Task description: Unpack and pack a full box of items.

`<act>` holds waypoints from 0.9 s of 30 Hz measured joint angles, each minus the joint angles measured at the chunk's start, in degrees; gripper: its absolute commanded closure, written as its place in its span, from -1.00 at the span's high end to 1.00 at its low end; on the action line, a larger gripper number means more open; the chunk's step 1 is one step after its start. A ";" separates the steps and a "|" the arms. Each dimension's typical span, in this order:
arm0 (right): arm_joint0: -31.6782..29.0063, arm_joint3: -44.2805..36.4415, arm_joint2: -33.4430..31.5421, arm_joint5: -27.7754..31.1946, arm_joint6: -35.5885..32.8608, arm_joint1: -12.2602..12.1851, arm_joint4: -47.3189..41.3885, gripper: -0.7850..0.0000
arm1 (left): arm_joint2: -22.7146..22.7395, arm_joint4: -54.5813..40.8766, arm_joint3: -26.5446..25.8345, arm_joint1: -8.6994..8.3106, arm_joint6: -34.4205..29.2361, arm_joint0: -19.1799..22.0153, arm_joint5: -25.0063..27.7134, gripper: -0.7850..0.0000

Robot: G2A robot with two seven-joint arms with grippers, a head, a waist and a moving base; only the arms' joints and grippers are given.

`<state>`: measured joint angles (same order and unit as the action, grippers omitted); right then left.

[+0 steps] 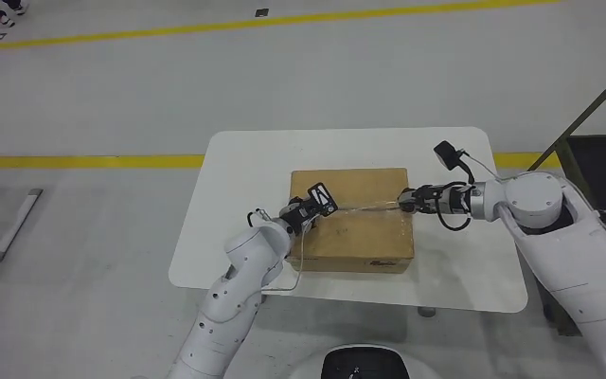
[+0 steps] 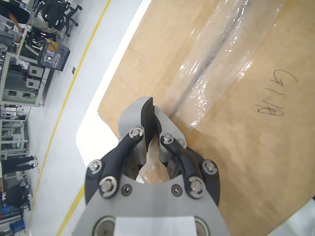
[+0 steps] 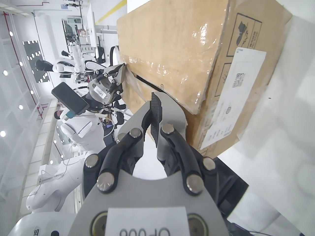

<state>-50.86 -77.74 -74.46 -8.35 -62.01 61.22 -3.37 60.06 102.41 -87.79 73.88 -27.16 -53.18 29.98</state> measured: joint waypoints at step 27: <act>-8.37 -10.04 -10.91 3.38 10.26 -2.50 0.41 -1.00 | -8.07 0.07 3.36 2.21 2.82 5.93 3.14 -1.00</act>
<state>-59.23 -87.78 -85.36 -4.97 -51.75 58.72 -2.96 52.00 102.48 -84.43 76.09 -24.34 -47.25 33.12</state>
